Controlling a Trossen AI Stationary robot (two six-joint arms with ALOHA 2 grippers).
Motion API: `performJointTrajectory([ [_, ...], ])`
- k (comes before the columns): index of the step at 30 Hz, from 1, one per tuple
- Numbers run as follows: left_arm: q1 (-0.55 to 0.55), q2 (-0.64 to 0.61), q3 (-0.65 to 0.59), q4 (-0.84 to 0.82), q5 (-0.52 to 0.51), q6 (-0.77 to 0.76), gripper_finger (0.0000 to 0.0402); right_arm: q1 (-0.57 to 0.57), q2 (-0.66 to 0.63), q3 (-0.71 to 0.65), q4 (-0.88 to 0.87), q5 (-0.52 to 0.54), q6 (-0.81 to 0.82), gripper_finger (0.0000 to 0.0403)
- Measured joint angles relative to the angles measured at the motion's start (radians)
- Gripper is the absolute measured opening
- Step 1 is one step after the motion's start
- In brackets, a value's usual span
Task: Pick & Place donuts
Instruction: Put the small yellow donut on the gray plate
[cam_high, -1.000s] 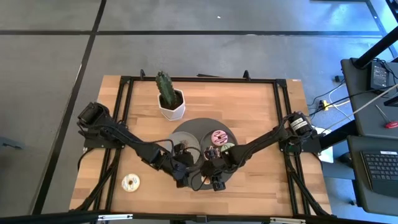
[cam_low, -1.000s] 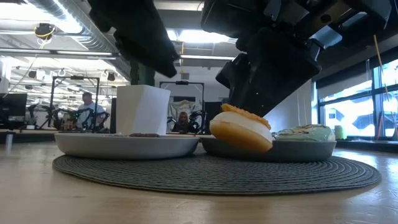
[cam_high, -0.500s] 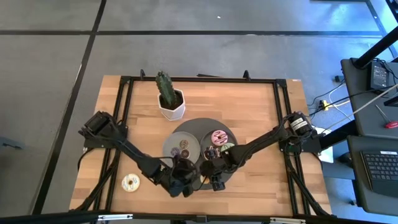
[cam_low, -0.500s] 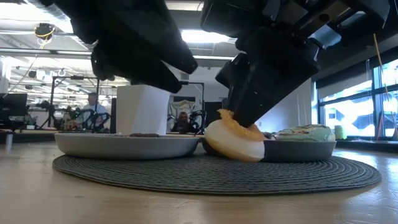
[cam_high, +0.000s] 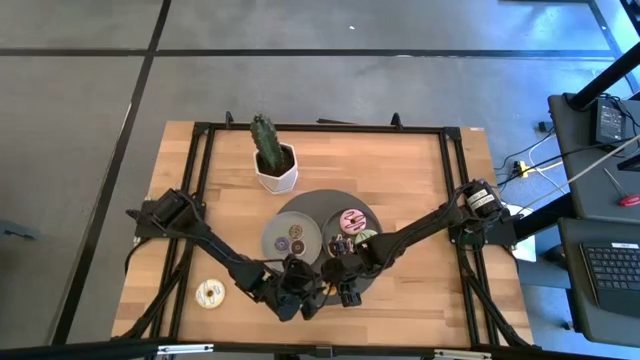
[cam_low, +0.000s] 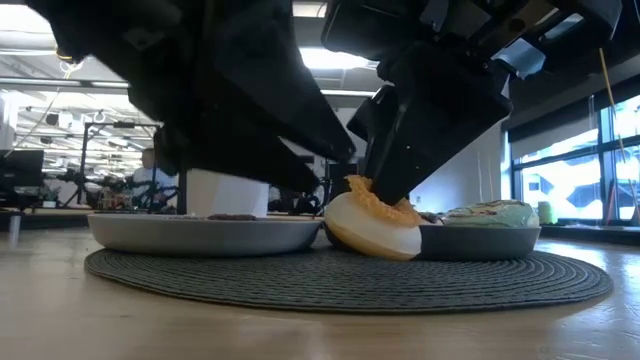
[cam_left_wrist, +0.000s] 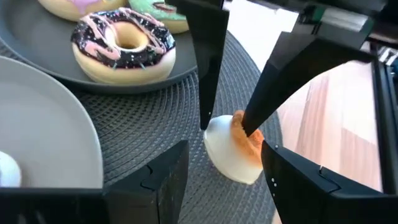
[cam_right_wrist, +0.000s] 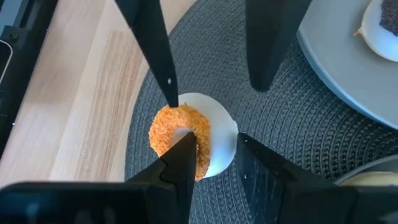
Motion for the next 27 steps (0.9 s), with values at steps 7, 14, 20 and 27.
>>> performJointTrajectory([
  [7, 0.006, 0.028, 0.0, 0.029, -0.009, -0.019, 0.0196, 0.0, 0.0, 0.0, 0.002, 0.0, 0.0, 0.0118],
  [14, 0.012, 0.028, 0.0, 0.018, -0.001, -0.014, 0.0196, 0.0, 0.0, 0.0, 0.008, 0.0, 0.008, 0.0118],
  [20, 0.012, 0.028, 0.0, -0.002, 0.003, -0.009, 0.0196, 0.0, 0.0, 0.0, 0.008, 0.0, 0.026, 0.0118],
  [27, 0.019, 0.028, 0.0, -0.071, 0.005, -0.065, 0.0196, 0.0, 0.0, 0.0, 0.008, 0.002, 0.026, 0.0118],
])
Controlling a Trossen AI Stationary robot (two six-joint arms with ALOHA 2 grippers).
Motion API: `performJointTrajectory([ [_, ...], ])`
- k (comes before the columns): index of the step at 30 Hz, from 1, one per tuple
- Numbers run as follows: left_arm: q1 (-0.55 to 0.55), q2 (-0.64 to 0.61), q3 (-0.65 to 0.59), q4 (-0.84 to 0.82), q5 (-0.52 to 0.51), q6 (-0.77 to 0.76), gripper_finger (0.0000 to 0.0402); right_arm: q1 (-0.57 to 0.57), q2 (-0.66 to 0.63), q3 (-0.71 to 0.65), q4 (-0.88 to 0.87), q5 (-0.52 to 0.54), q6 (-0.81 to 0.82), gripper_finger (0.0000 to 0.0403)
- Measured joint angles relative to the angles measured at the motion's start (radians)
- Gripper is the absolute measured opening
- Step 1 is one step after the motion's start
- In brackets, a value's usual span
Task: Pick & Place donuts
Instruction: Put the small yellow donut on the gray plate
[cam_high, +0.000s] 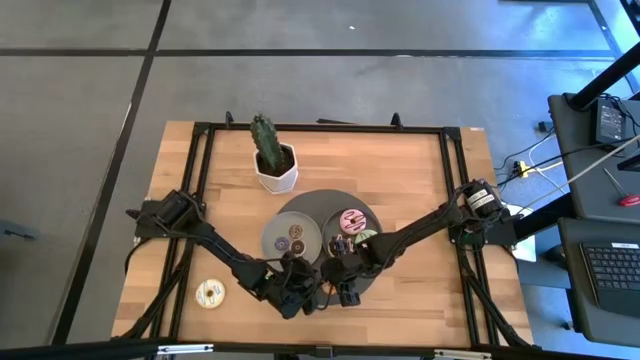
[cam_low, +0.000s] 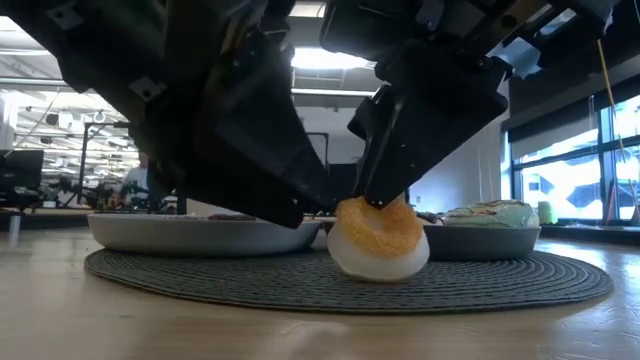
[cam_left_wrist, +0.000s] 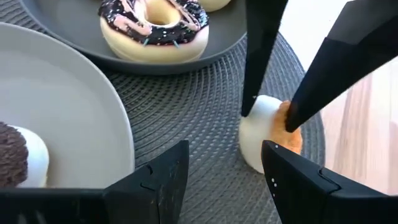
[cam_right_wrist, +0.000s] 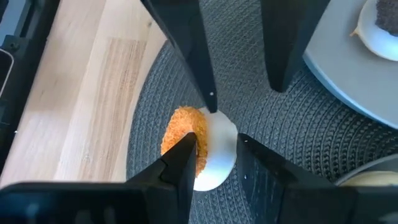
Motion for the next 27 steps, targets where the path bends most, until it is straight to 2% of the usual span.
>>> performJointTrajectory([
  [5, 0.0, -0.008, 0.0, -0.001, -0.006, 0.015, 0.0196, 0.0, 0.0, 0.0, 0.001, 0.051, -0.001, 0.0118],
  [13, 0.0, -0.015, 0.0, -0.007, -0.005, 0.042, 0.0196, 0.006, -0.006, 0.0, -0.003, 0.072, -0.034, 0.0118],
  [20, 0.003, -0.046, 0.0, 0.013, -0.001, 0.171, 0.0196, 0.056, -0.107, 0.001, -0.038, 0.127, -0.064, 0.0118],
  [24, 0.016, -0.047, 0.0, 0.015, 0.011, 0.248, 0.0196, 0.102, -0.175, -0.04, -0.106, 0.251, -0.071, 0.0118],
  [27, 0.044, -0.047, 0.0, 0.021, 0.032, 0.273, 0.0196, 0.121, -0.239, -0.116, -0.157, 0.328, 0.011, 0.0118],
])
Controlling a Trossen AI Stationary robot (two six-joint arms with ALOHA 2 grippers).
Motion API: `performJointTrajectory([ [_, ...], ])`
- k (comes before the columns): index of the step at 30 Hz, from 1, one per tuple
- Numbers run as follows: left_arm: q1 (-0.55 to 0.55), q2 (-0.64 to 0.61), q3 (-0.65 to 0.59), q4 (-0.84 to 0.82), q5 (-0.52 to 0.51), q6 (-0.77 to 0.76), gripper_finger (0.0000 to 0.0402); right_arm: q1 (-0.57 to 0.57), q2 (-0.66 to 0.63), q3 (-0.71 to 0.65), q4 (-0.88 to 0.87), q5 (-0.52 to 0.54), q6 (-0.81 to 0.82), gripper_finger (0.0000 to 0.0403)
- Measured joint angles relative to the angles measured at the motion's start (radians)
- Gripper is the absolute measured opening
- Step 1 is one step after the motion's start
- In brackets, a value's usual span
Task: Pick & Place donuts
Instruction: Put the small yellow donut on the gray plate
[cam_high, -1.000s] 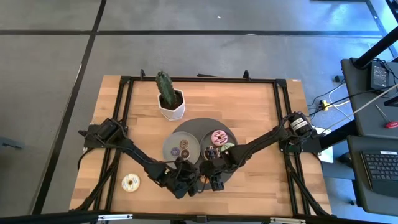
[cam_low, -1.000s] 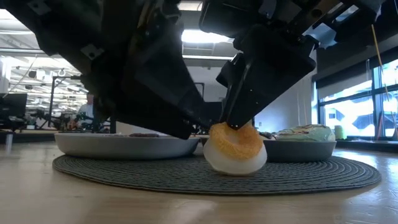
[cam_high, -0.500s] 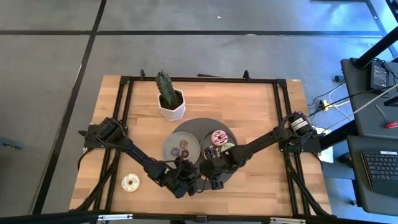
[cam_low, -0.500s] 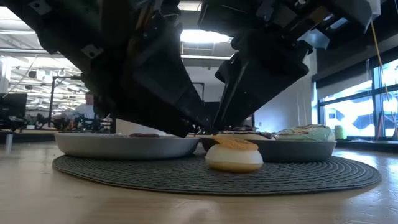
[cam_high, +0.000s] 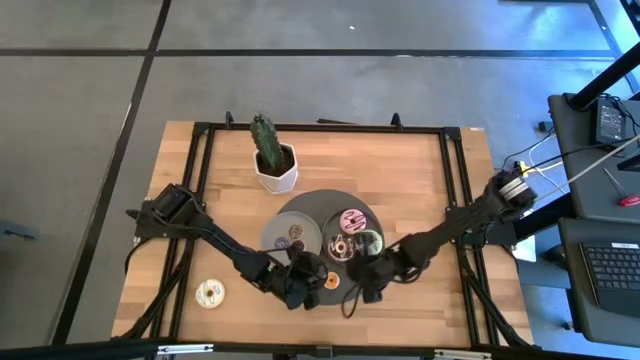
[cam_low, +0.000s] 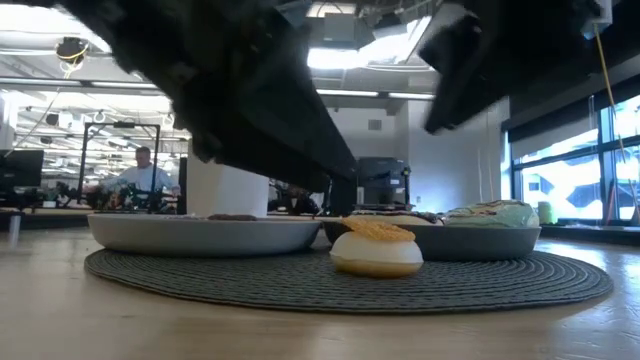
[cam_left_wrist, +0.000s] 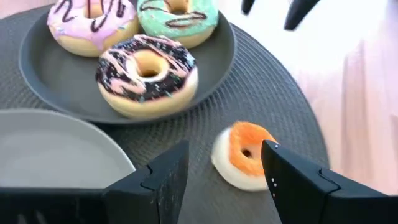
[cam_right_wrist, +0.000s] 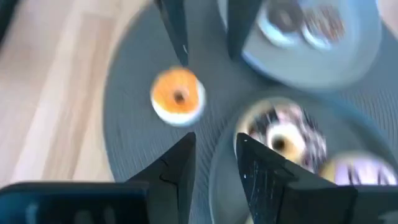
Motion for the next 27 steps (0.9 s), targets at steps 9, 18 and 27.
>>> performJointTrajectory([
  [9, 0.087, 0.006, 0.053, -0.007, 0.129, 0.252, 0.0196, 0.039, -0.328, -0.319, 0.024, 0.061, 0.28, 0.0118],
  [18, 0.093, 0.006, 0.054, -0.043, 0.17, 0.396, 0.0196, 0.061, -0.543, -0.497, 0.043, 0.174, 0.385, 0.0118],
  [27, 0.078, 0.006, 0.054, -0.03, 0.264, 0.269, 0.0196, 0.06, -0.562, -0.525, 0.047, 0.263, 0.384, 0.0118],
])
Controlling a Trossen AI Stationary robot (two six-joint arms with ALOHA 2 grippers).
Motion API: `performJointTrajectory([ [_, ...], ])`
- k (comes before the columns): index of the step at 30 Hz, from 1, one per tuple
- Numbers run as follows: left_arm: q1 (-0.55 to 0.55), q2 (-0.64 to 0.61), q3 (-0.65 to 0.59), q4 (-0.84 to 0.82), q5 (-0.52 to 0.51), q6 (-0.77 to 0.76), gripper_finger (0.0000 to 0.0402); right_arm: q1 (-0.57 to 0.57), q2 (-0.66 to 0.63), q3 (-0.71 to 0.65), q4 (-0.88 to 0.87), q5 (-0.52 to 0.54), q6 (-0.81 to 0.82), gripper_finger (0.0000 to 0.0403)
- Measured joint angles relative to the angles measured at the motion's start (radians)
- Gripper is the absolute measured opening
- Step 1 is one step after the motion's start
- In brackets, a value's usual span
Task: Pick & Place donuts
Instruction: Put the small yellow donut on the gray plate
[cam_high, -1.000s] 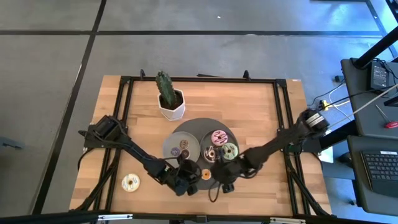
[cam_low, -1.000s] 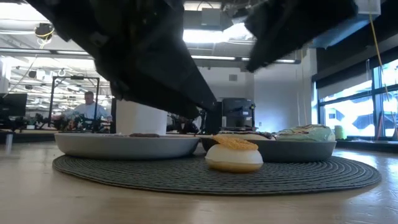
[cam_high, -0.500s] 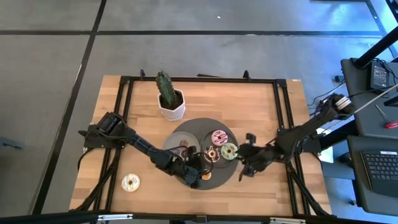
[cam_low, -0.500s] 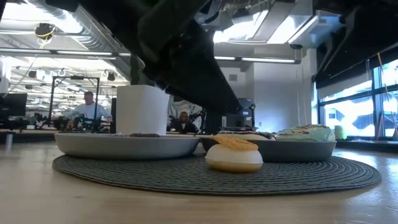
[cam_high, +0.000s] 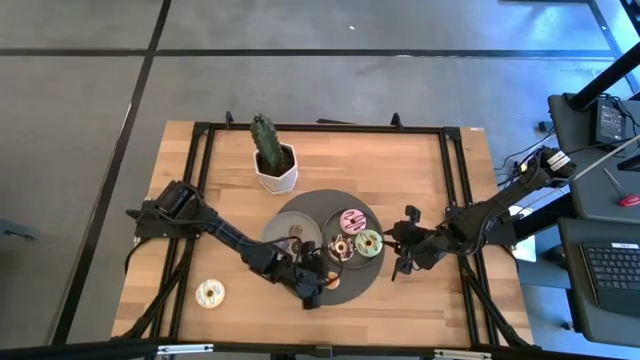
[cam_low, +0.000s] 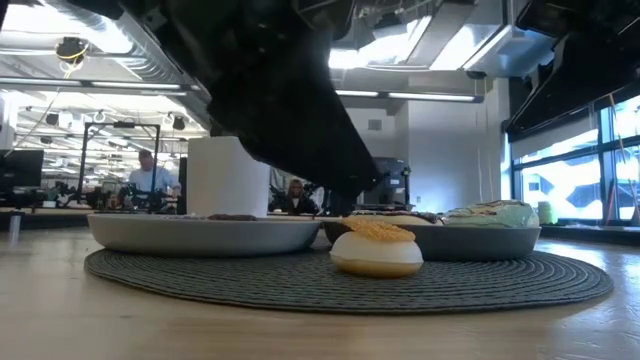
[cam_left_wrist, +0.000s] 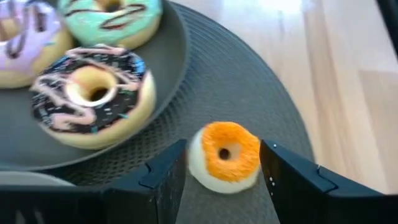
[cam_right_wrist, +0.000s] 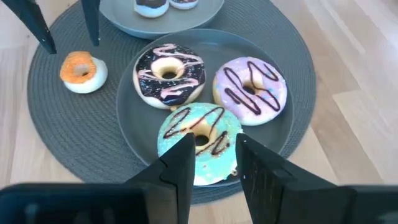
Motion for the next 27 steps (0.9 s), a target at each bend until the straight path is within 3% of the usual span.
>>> performJointTrajectory([
  [13, 0.005, 0.056, 0.0, 0.031, -0.013, -0.018, 0.0189, 0.0, 0.0, 0.0, 0.007, 0.001, 0.003, 0.0118],
  [27, 0.019, 0.056, 0.0, 0.022, -0.003, -0.063, 0.0096, 0.0, 0.0, -0.001, 0.006, 0.001, 0.006, 0.0118],
])
